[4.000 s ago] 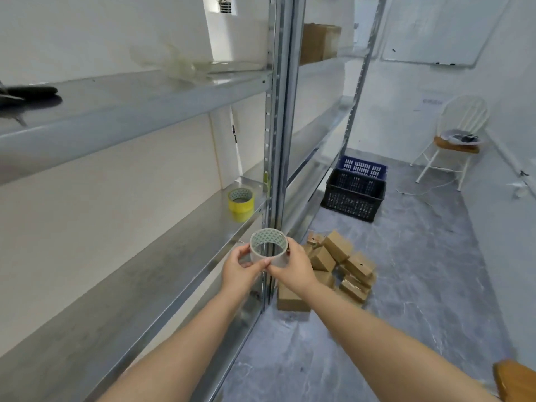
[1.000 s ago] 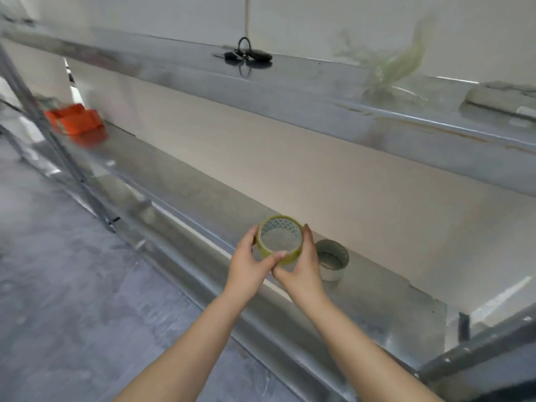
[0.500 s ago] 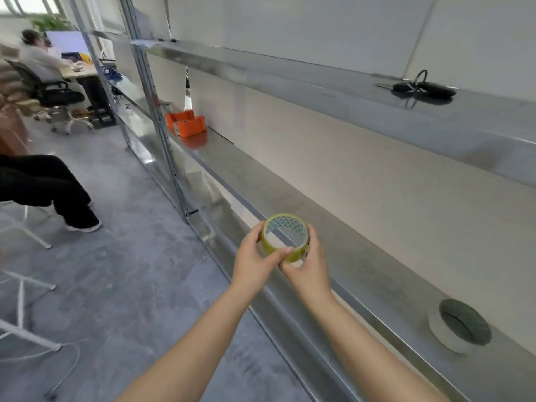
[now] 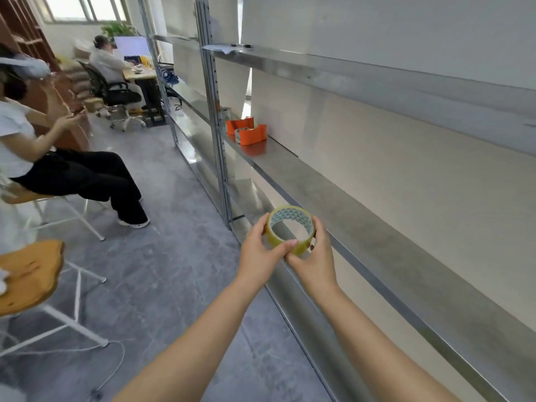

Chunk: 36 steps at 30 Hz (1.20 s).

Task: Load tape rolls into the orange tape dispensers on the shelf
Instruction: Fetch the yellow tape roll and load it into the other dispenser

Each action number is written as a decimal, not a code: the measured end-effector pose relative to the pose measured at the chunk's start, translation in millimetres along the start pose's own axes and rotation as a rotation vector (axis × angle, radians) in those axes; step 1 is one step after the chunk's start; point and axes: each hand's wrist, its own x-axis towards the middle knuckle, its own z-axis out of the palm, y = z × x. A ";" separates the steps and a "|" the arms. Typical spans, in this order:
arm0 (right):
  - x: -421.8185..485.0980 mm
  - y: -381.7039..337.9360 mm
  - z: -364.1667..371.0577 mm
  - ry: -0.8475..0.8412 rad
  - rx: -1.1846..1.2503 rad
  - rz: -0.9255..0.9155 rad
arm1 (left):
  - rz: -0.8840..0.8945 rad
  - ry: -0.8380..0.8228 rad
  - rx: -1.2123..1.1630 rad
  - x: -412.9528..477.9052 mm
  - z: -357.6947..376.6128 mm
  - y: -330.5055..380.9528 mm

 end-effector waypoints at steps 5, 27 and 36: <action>33.8 -5.8 43.5 -0.025 0.044 0.005 | -0.028 0.053 0.012 41.8 -31.9 -11.2; 319.7 23.6 216.0 -0.233 0.076 0.040 | -0.031 0.196 0.124 337.4 -107.7 -65.0; 419.2 43.1 306.3 -0.065 0.047 0.074 | -0.018 -0.085 0.139 476.5 -160.1 -113.8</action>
